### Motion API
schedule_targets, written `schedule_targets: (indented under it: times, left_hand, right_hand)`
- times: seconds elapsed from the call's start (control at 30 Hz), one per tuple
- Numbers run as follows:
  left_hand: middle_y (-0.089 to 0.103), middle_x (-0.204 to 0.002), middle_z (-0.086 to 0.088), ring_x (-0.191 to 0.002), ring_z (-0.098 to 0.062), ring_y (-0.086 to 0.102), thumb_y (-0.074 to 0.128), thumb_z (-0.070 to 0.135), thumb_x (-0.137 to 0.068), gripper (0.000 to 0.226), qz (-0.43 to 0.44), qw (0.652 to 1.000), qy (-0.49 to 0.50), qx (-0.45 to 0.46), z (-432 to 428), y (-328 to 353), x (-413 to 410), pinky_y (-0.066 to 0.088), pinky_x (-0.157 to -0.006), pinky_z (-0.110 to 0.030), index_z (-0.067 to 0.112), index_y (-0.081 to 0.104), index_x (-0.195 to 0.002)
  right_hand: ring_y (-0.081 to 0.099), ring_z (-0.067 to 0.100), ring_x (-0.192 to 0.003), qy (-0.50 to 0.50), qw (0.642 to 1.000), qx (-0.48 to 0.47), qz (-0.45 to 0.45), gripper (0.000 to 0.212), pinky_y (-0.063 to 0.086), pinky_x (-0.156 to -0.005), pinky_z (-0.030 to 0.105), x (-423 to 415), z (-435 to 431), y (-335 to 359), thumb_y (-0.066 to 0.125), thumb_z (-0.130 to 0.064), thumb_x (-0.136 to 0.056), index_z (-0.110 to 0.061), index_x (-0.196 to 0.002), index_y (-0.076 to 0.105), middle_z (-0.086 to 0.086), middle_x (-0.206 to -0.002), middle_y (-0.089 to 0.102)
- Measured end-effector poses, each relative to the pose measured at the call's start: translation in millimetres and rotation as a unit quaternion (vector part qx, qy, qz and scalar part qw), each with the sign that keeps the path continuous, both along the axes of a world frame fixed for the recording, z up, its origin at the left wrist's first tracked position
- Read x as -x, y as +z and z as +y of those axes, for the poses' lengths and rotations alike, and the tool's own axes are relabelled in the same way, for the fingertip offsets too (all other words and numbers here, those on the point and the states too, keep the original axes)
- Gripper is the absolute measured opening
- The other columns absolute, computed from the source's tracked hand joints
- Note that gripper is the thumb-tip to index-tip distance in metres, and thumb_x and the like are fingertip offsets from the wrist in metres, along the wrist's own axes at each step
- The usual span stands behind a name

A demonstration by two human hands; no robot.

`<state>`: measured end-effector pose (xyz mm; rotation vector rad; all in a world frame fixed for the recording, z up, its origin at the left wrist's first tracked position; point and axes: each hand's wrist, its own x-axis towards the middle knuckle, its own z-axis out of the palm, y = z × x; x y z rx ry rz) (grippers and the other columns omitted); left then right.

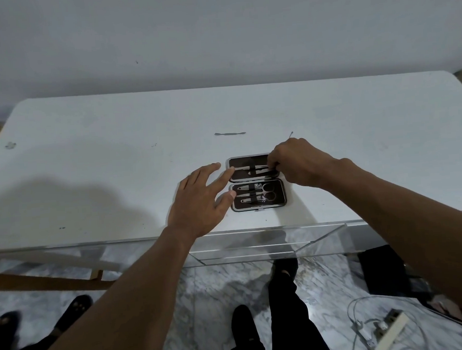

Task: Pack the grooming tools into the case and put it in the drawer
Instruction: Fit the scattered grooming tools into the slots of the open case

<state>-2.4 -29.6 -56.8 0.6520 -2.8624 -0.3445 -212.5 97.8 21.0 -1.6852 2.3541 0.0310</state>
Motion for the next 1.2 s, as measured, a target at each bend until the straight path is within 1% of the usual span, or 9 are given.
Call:
schedule_targets:
  times: [0.1, 0.3, 0.47, 0.67, 0.8, 0.87, 1.0, 1.1, 1.2]
  left_hand:
    - [0.042, -0.148, 0.001, -0.135, -0.020, 0.037, 0.032, 0.052, -0.095, 0.052, -0.003, 1.000, 0.001, 0.001, -0.2, -0.4, -0.7, 0.034, -0.107, -0.043, 0.034, 0.039, -0.143]
    - [0.042, -0.148, 0.001, -0.135, -0.020, 0.036, 0.031, 0.052, -0.095, 0.052, -0.003, 1.000, 0.002, -0.003, 0.8, 0.1, -0.5, 0.034, -0.107, -0.044, 0.034, 0.039, -0.143]
    - [0.043, -0.147, 0.001, -0.134, -0.021, 0.038, 0.033, 0.052, -0.095, 0.051, 0.003, 1.000, 0.004, -0.006, -0.1, 0.2, 0.4, 0.035, -0.106, -0.045, 0.035, 0.040, -0.143]
    - [0.043, -0.147, 0.001, -0.134, -0.021, 0.037, 0.032, 0.052, -0.095, 0.051, -0.003, 1.000, 0.004, -0.003, 0.3, 0.4, 0.3, 0.035, -0.105, -0.044, 0.036, 0.039, -0.143]
    - [0.043, -0.147, 0.001, -0.134, -0.021, 0.038, 0.034, 0.052, -0.095, 0.051, -0.005, 1.000, 0.007, -0.004, 0.4, 0.0, 1.0, 0.035, -0.105, -0.043, 0.036, 0.039, -0.143]
    - [0.043, -0.147, 0.001, -0.134, -0.020, 0.037, 0.034, 0.052, -0.095, 0.051, -0.006, 1.000, 0.008, -0.005, 0.9, 0.2, 1.1, 0.035, -0.106, -0.043, 0.036, 0.039, -0.143]
    - [0.043, -0.147, 0.001, -0.134, -0.021, 0.037, 0.034, 0.052, -0.095, 0.051, -0.005, 1.000, 0.007, -0.007, 0.9, 0.8, -0.1, 0.035, -0.106, -0.043, 0.035, 0.039, -0.143]
    - [0.043, -0.147, 0.002, -0.134, -0.020, 0.038, 0.034, 0.051, -0.095, 0.052, -0.007, 1.000, 0.005, -0.007, 0.8, 2.4, 0.1, 0.035, -0.106, -0.042, 0.035, 0.038, -0.144]
    - [0.043, -0.147, 0.002, -0.134, -0.019, 0.038, 0.036, 0.051, -0.095, 0.052, -0.006, 1.000, 0.006, -0.012, 0.9, 3.7, 0.0, 0.036, -0.106, -0.042, 0.035, 0.038, -0.144]
  right_hand:
    - [0.063, 0.029, -0.099, 0.000, 1.000, 0.006, 0.002, 0.029, 0.045, -0.079, 0.031, 1.5, 3.7, -1.5, 0.055, 0.002, -0.085, -0.014, -0.104, 0.071, 0.007, -0.105, 0.072]
    - [0.064, 0.029, -0.101, -0.007, 1.000, 0.027, -0.006, 0.036, 0.045, -0.082, 0.031, 5.8, 10.8, -6.8, 0.056, 0.005, -0.084, -0.018, -0.107, 0.070, 0.005, -0.107, 0.073]
    - [0.063, 0.029, -0.102, 0.009, 0.999, 0.049, -0.007, 0.030, 0.047, -0.083, 0.033, 1.6, 12.7, -8.9, 0.053, 0.000, -0.089, -0.016, -0.108, 0.070, 0.005, -0.109, 0.070]
    - [0.064, 0.029, -0.099, 0.020, 0.998, 0.050, -0.012, 0.030, 0.050, -0.080, 0.034, -10.5, -1.3, -9.7, 0.055, 0.001, -0.086, -0.016, -0.105, 0.071, 0.006, -0.105, 0.072]
    - [0.062, 0.031, -0.097, 0.010, 0.998, 0.055, -0.031, 0.028, 0.045, -0.076, 0.032, -19.8, -12.8, -13.1, 0.054, 0.001, -0.086, -0.013, -0.103, 0.070, 0.009, -0.102, 0.069]
    - [0.061, 0.031, -0.097, 0.011, 0.998, 0.052, -0.042, 0.025, 0.045, -0.078, 0.033, -21.4, -13.6, -12.1, 0.054, 0.001, -0.086, -0.011, -0.102, 0.069, 0.010, -0.102, 0.068]
    - [0.061, 0.031, -0.095, -0.033, 0.994, 0.077, -0.074, 0.016, 0.046, -0.080, 0.034, -13.4, -13.6, -3.7, 0.055, -0.011, -0.091, -0.009, -0.098, 0.069, 0.011, -0.100, 0.068]
    - [0.061, 0.032, -0.097, -0.089, 0.988, 0.111, -0.058, 0.018, 0.043, -0.079, 0.034, -0.8, -25.0, -2.9, 0.053, -0.010, -0.093, -0.008, -0.103, 0.068, 0.013, -0.104, 0.067]
    - [0.060, 0.034, -0.102, -0.110, 0.988, 0.100, -0.045, 0.021, 0.047, -0.086, 0.038, 8.9, -50.4, -5.0, 0.053, -0.008, -0.094, -0.003, -0.108, 0.066, 0.016, -0.110, 0.066]
